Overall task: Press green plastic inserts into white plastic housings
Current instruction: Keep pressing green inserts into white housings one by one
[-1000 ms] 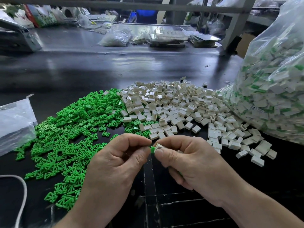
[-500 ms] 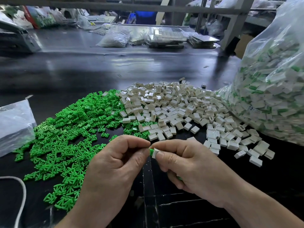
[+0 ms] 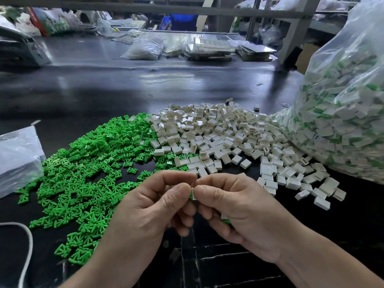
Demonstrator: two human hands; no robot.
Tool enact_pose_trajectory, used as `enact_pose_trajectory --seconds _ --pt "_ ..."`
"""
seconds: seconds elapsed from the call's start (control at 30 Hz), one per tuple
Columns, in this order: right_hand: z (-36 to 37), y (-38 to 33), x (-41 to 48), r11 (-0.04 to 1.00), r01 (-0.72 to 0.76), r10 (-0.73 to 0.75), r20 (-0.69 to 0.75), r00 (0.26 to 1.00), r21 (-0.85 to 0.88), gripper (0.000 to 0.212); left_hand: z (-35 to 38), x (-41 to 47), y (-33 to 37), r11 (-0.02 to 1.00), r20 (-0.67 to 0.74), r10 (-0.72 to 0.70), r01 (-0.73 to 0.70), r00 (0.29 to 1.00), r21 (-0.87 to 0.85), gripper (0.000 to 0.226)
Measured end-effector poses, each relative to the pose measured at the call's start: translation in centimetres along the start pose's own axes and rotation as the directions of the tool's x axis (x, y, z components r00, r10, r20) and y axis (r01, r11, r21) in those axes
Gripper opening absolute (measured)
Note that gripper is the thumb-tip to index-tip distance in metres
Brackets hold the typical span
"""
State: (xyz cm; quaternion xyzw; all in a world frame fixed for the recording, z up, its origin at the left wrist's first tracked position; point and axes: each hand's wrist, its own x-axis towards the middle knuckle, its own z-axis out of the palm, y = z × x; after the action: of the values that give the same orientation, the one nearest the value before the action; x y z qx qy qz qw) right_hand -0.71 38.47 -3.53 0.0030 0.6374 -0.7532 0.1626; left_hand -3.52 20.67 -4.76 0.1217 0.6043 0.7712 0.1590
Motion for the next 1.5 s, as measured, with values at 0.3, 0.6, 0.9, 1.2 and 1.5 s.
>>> enact_pose_trajectory --seconds 0.3,0.6,0.9,1.2,1.5 --pt "0.3 0.4 0.0 0.971 -0.053 0.03 0.103 0.994 0.233 0.016 0.2 0.0 0.2 0.86 0.276 -0.132 0.248 0.952 -0.445 0.054" --pt "0.9 0.3 -0.1 0.972 -0.039 0.017 0.093 0.995 0.232 0.029 0.7 -0.1 -0.3 0.86 0.235 -0.089 0.194 0.968 -0.472 0.043" --pt "1.6 -0.1 -0.5 0.981 0.014 -0.025 0.052 0.998 0.194 0.029 0.6 0.0 -0.6 0.864 0.251 -0.046 0.165 0.967 -0.476 0.043" --pt "1.5 0.4 -0.3 0.979 -0.011 -0.002 0.064 0.998 0.206 0.027 0.8 0.1 -0.9 0.899 0.182 -0.046 0.12 0.982 -0.421 0.037" --pt "1.6 0.4 -0.4 0.97 -0.017 -0.004 0.085 0.996 0.244 0.029 0.9 -0.2 -0.4 0.901 0.18 -0.023 0.098 0.983 -0.422 0.036"
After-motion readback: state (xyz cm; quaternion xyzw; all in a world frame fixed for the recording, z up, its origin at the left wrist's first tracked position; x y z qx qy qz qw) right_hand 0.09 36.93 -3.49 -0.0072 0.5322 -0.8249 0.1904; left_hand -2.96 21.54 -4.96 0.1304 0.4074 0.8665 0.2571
